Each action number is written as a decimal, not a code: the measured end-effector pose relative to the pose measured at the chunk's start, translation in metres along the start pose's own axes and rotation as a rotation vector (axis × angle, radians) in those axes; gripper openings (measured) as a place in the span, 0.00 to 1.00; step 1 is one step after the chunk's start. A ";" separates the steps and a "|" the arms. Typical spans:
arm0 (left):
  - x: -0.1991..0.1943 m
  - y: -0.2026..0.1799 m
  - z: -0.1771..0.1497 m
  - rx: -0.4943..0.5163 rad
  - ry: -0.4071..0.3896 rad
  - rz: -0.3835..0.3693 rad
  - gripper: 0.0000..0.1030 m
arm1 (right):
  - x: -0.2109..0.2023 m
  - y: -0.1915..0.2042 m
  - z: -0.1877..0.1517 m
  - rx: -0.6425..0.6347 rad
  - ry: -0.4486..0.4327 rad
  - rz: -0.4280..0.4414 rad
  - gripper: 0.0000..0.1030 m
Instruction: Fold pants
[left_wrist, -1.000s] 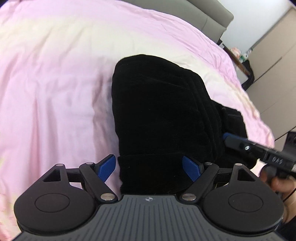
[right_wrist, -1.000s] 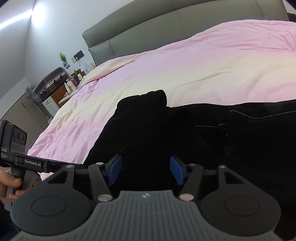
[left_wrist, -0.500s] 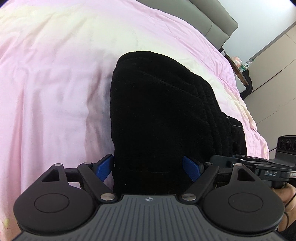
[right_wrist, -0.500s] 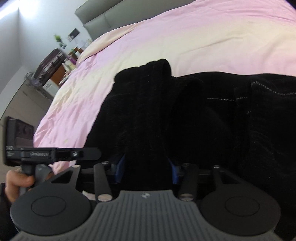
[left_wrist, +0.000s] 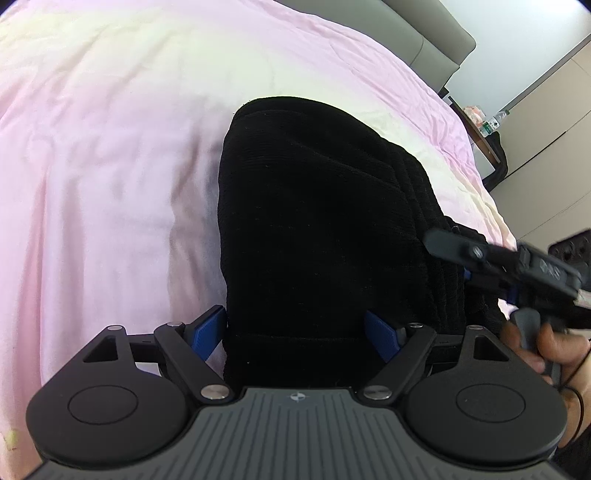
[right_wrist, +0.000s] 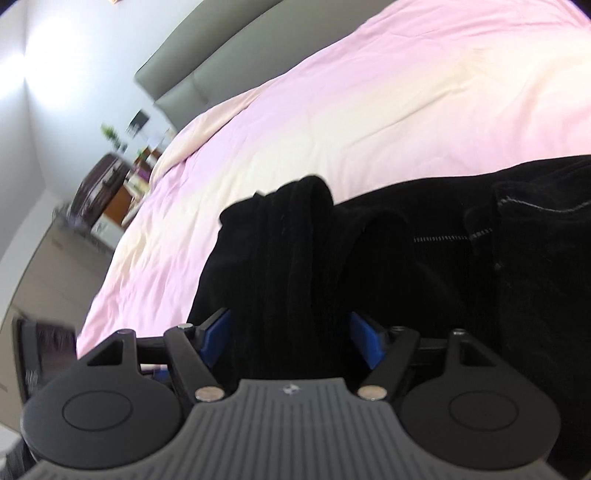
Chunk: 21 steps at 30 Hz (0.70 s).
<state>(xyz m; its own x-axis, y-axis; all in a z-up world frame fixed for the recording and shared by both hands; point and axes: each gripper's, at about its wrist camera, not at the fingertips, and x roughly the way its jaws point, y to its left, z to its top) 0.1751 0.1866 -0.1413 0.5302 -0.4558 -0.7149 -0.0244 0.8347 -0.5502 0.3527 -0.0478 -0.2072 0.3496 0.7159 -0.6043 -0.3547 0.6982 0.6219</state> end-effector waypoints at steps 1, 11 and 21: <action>0.000 0.000 0.000 0.002 -0.001 -0.001 0.92 | 0.006 -0.001 0.002 0.014 -0.001 -0.009 0.50; -0.007 -0.017 -0.005 0.075 -0.055 -0.071 0.90 | -0.019 -0.006 0.021 0.013 -0.076 0.000 0.24; 0.001 -0.022 -0.010 0.134 -0.032 0.005 0.90 | -0.059 0.033 -0.004 -0.306 -0.153 -0.252 0.42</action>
<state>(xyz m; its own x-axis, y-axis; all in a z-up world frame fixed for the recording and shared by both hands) 0.1674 0.1644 -0.1341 0.5572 -0.4430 -0.7023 0.0848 0.8717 -0.4826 0.3165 -0.0675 -0.1530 0.5750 0.5300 -0.6233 -0.4743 0.8367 0.2738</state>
